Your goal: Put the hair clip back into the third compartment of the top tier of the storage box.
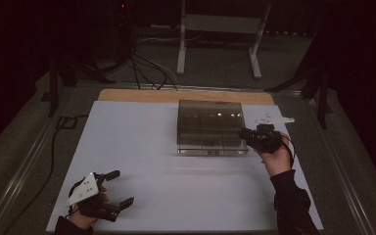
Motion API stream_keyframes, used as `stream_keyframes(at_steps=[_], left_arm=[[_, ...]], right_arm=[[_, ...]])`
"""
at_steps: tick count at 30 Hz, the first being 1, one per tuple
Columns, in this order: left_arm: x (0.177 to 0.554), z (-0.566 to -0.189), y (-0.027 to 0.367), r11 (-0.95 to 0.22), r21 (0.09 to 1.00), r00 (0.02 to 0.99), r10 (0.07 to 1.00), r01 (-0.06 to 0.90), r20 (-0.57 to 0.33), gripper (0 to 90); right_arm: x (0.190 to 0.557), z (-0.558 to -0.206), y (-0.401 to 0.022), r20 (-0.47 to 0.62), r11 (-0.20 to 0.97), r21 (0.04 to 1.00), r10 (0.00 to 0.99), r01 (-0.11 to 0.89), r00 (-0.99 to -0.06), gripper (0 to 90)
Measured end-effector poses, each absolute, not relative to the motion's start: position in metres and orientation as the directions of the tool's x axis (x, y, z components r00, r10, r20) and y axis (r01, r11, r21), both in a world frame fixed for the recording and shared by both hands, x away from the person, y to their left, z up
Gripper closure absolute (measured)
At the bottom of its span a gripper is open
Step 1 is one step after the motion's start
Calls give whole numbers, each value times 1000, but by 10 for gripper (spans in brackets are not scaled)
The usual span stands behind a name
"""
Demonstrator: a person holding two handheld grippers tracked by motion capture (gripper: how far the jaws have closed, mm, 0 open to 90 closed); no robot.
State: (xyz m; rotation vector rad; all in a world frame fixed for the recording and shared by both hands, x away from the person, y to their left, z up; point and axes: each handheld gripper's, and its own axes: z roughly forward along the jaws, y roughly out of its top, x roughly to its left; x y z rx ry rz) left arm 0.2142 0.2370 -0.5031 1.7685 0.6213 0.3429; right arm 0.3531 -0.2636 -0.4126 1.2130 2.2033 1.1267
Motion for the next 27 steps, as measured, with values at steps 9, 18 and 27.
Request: stream_keyframes(at_steps=[9, 18, 27], left_arm=[[215, -503, 237, -186, 954, 816, 572, 234, -89, 6], [214, -503, 237, -186, 955, 816, 572, 233, -87, 6], [214, -503, 238, -186, 954, 815, 572, 234, -88, 6]], right_arm=[[360, -418, -260, 47, 311, 781, 836, 542, -547, 762], [366, -423, -257, 52, 314, 767, 839, 560, -542, 761], [370, -433, -254, 60, 321, 749, 838, 579, -543, 761]])
